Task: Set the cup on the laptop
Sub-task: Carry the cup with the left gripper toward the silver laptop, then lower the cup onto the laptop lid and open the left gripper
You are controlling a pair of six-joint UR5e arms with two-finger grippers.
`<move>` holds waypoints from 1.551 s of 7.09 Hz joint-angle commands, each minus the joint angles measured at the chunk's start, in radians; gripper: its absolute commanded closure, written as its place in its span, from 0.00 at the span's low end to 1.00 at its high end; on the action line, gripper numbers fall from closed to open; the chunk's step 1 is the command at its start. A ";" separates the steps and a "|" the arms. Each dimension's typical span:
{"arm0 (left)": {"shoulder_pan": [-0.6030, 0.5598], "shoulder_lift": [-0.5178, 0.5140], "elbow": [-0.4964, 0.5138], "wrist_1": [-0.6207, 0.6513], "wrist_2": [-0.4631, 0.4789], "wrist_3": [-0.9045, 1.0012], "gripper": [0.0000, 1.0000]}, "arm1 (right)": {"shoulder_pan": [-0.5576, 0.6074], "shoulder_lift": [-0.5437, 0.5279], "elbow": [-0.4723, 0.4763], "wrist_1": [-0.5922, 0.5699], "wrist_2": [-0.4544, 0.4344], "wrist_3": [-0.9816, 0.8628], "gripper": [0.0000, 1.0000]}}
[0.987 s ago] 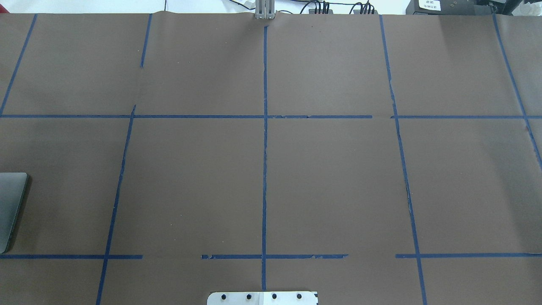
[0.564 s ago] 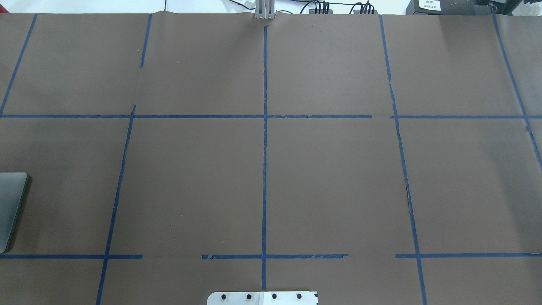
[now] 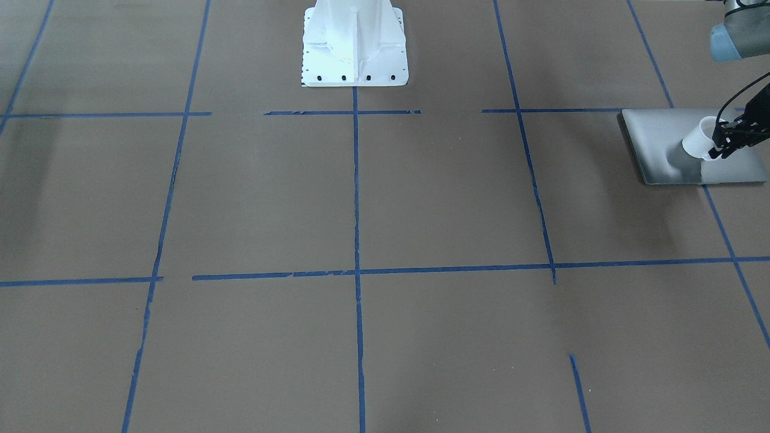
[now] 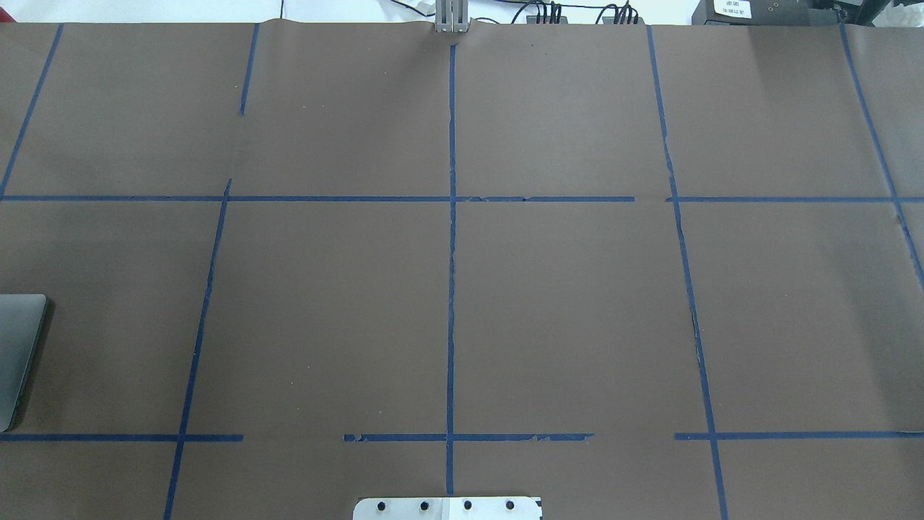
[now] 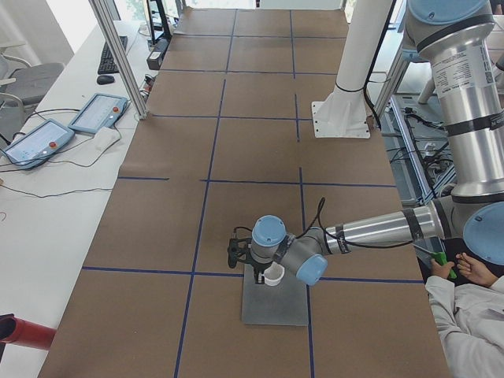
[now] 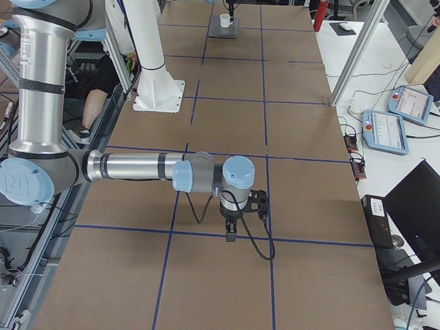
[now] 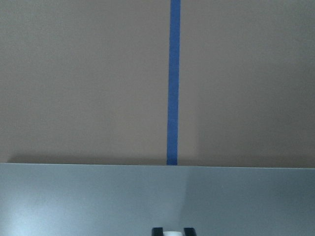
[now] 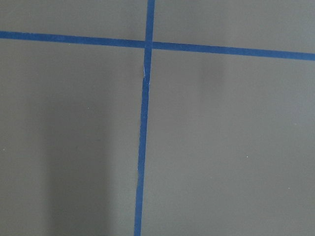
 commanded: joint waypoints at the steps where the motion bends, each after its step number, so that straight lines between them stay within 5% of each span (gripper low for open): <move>1: -0.003 0.000 -0.033 0.005 0.000 0.006 0.01 | 0.000 0.000 0.000 0.001 0.000 0.000 0.00; 7: -0.150 0.014 -0.129 0.091 -0.098 0.220 0.01 | 0.000 0.000 0.000 0.001 0.000 0.000 0.00; 10: -0.346 -0.007 -0.339 0.622 -0.083 0.569 0.01 | 0.000 0.000 0.000 0.001 0.000 0.000 0.00; 11: -0.375 -0.024 -0.376 0.707 -0.031 0.625 0.01 | 0.000 0.000 0.000 -0.001 0.000 0.000 0.00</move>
